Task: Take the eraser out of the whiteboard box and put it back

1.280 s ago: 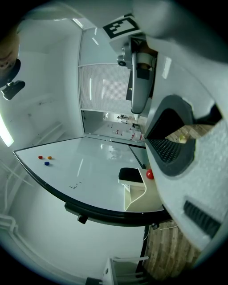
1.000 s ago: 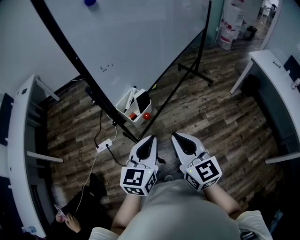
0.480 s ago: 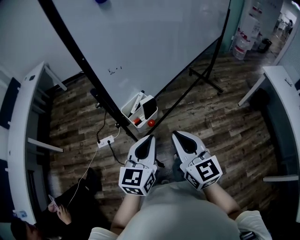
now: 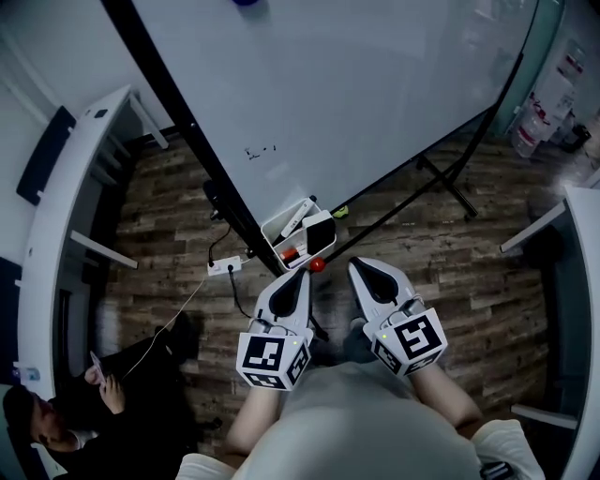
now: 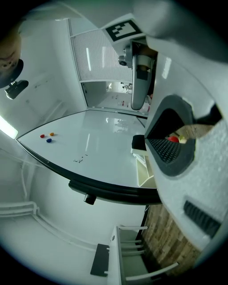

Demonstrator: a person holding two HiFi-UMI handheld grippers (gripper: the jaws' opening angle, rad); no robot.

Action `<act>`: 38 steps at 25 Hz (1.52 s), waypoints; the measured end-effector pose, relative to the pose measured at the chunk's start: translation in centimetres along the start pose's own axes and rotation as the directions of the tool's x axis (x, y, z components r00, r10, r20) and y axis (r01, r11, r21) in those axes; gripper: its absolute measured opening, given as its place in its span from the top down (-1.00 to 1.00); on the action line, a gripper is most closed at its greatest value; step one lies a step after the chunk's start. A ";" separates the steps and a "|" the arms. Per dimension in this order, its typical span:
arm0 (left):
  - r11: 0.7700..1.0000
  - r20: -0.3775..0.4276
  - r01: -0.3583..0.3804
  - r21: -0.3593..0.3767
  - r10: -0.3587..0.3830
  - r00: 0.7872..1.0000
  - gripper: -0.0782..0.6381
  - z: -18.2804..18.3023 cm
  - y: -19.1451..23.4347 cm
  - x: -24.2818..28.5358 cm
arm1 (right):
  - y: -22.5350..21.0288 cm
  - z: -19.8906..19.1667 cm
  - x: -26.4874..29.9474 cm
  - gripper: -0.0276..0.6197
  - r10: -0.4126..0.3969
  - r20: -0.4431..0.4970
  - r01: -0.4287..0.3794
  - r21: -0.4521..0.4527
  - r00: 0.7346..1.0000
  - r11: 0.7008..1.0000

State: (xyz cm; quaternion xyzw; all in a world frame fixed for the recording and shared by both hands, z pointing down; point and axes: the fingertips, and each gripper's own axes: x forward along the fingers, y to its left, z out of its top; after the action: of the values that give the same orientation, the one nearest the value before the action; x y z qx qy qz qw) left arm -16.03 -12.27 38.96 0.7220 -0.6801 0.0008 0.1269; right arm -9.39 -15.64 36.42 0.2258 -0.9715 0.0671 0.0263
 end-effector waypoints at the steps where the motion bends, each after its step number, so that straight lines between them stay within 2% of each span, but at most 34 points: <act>1: 1.000 0.001 -0.016 -0.001 0.016 1.000 0.77 0.1 0.2 0.2 | -0.2 0.0 0.3 0.91 0.016 -0.004 -0.016 -0.002 1.000 1.000; 10: 0.991 0.028 -0.135 -0.021 0.136 0.990 0.77 0.6 0.9 1.7 | -1.9 0.3 2.6 0.91 0.138 -0.037 -0.139 -0.032 0.990 0.990; 18: 0.972 0.037 -0.230 -0.038 0.232 0.972 0.77 0.5 1.4 2.6 | -2.7 -0.3 4.1 0.65 0.249 -0.078 -0.253 -0.040 0.965 0.967; 25: 0.945 0.048 -0.323 -0.057 0.326 0.944 0.77 0.3 2.0 2.6 | -2.6 -0.9 5.2 0.46 0.349 -0.109 -0.356 -0.049 0.931 0.933; 38: 0.890 0.042 -0.447 -0.092 0.452 0.891 0.77 -0.4 2.5 2.3 | -2.6 -2.4 7.4 0.16 0.458 -0.169 -0.470 -0.041 0.873 0.882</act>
State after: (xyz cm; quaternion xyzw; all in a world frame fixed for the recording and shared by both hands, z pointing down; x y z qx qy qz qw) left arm -18.27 -14.52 40.22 0.5391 -0.8318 -0.0192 0.1309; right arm -14.84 -20.89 39.72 -0.0210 -0.9942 0.0495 0.0934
